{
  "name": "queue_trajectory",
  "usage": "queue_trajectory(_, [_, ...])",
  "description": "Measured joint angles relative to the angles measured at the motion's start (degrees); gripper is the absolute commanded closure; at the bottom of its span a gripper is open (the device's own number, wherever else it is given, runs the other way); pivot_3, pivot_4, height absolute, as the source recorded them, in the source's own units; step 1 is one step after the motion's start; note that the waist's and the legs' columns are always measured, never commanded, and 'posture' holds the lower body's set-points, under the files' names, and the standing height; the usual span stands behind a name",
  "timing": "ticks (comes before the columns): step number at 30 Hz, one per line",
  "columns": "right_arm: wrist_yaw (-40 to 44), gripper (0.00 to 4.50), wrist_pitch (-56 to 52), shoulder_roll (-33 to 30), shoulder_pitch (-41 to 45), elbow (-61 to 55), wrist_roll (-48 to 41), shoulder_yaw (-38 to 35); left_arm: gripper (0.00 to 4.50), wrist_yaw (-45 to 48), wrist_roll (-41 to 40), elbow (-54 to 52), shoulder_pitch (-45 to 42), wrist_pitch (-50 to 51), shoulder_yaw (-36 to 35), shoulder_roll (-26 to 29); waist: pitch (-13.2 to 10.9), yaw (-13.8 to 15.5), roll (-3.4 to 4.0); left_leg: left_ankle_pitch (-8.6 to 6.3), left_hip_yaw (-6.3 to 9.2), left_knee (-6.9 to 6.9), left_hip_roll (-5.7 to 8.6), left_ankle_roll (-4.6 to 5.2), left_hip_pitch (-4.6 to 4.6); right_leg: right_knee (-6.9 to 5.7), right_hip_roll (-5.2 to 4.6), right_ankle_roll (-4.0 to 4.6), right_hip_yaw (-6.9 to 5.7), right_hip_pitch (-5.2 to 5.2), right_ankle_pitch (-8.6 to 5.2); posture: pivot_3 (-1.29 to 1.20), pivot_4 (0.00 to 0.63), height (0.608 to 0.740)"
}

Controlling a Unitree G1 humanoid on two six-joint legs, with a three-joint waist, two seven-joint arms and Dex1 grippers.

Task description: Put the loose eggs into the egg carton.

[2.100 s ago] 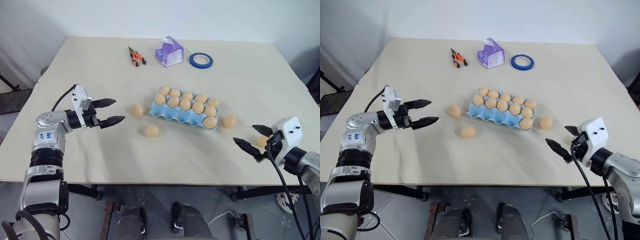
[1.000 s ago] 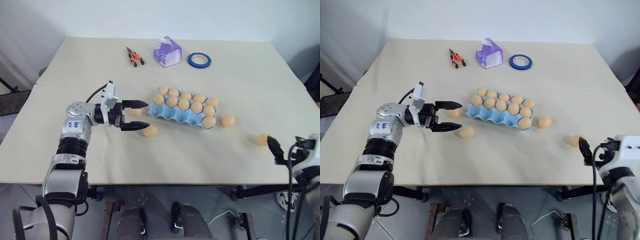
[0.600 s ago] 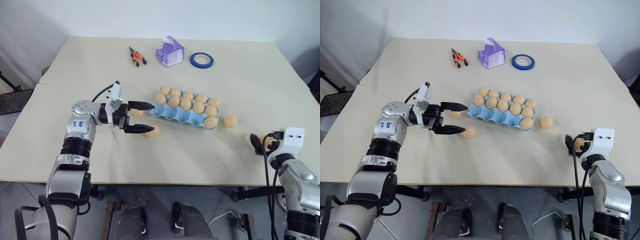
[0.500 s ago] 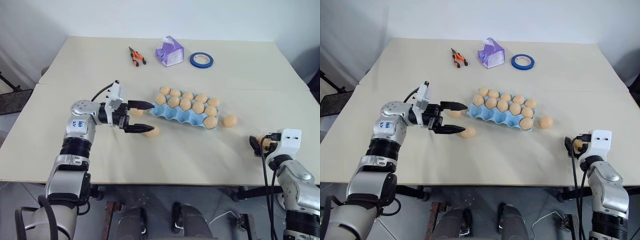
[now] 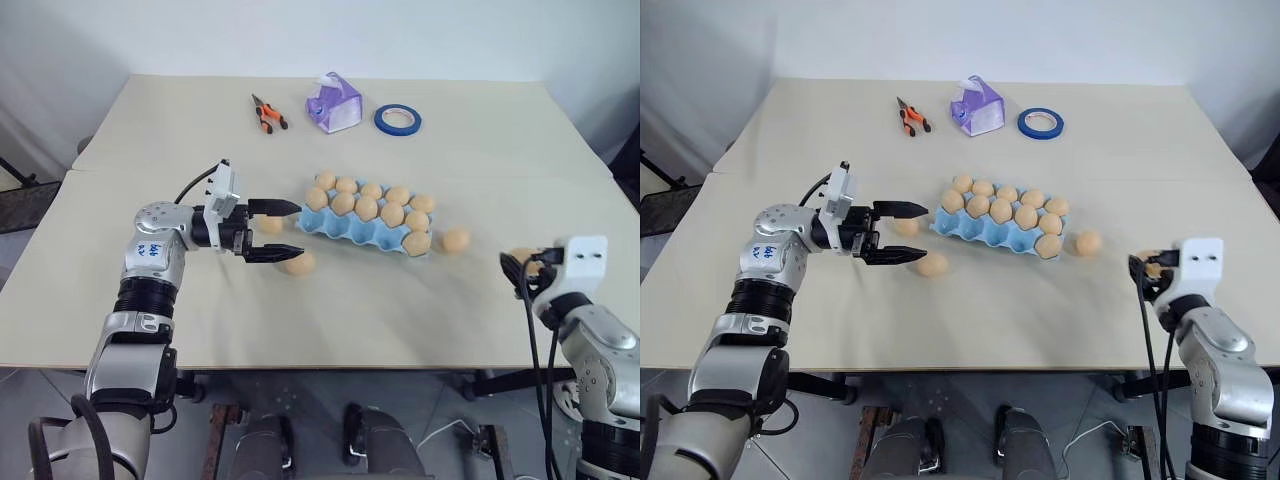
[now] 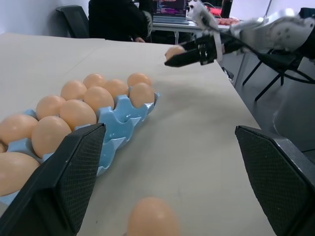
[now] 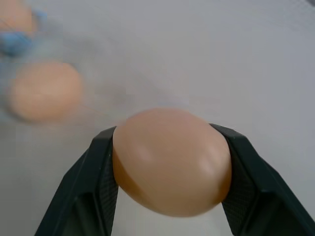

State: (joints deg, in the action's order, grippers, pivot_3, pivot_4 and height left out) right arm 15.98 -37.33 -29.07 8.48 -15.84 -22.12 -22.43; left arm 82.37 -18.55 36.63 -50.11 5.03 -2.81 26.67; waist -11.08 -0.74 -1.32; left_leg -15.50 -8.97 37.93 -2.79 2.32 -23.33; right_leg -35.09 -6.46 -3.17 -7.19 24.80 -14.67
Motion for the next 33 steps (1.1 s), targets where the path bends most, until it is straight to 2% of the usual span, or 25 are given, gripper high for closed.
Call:
queue_trajectory(6, [-1.1,2.2,-8.2,3.3,13.8,-3.9,-2.7,9.1,0.0,-1.5,-0.1,-0.2,0.6,0.0,-0.8,0.4,0.0,-0.9,0.0,0.01,0.0,0.01,0.0,0.01,0.01,-0.05,-0.04,0.02,0.01,0.04,0.0,0.0,0.15,0.74])
queue_trajectory(10, [-0.4,2.2,-7.0,7.5,20.7,3.0,-1.0,16.3,0.0,-2.5,-0.2,-0.4,1.1,0.0,-1.1,0.4,0.0,-0.9,0.0,0.05,-0.15,0.01,0.06,-0.04,-0.27,-0.28,-0.02,0.0,0.07,0.42,0.01,0.0,0.15,0.74])
queue_trajectory(14, [1.6,2.2,-3.6,9.4,24.2,11.2,2.0,21.5,0.0,-3.4,-0.2,-1.1,1.7,0.0,-1.5,0.6,0.0,-0.8,0.01,0.25,-0.23,0.2,0.15,-0.21,-0.79,-0.5,0.16,-0.12,-0.04,0.84,0.07,0.0,0.15,0.74])
queue_trajectory(19, [4.8,2.2,0.2,9.3,25.3,15.1,4.9,24.8,0.0,-4.4,-0.6,-2.7,2.3,0.1,-1.8,1.4,0.0,-0.9,0.01,0.2,-0.36,0.25,0.18,-0.1,-0.79,-0.44,0.17,-0.25,-0.2,0.84,0.13,0.0,0.15,0.74])
queue_trajectory(25, [6.4,0.15,1.0,9.0,25.4,15.2,6.9,26.0,0.0,-5.4,-1.3,-3.6,3.7,0.4,-2.9,1.6,0.0,-0.9,0.01,0.24,-0.33,0.26,0.13,-0.15,-0.76,-0.51,0.14,-0.25,-0.2,0.85,0.13,0.0,0.15,0.74])
queue_trajectory(26, [6.5,0.04,0.9,8.8,25.4,14.7,7.0,26.0,0.0,-5.5,-1.4,-4.1,3.8,0.5,-2.9,1.7,0.0,-0.9,0.01,0.25,-0.32,0.26,0.14,-0.15,-0.77,-0.51,0.13,-0.25,-0.2,0.85,0.13,0.0,0.15,0.74])
queue_trajectory(33, [7.2,0.04,-1.8,6.8,24.0,9.8,7.5,25.8,0.0,-6.1,-1.5,-4.6,3.8,0.6,-2.9,2.3,0.0,-0.9,0.01,0.25,-0.33,0.25,0.14,-0.15,-0.76,-0.5,0.1,-0.24,-0.2,0.85,0.13,0.0,0.15,0.74])
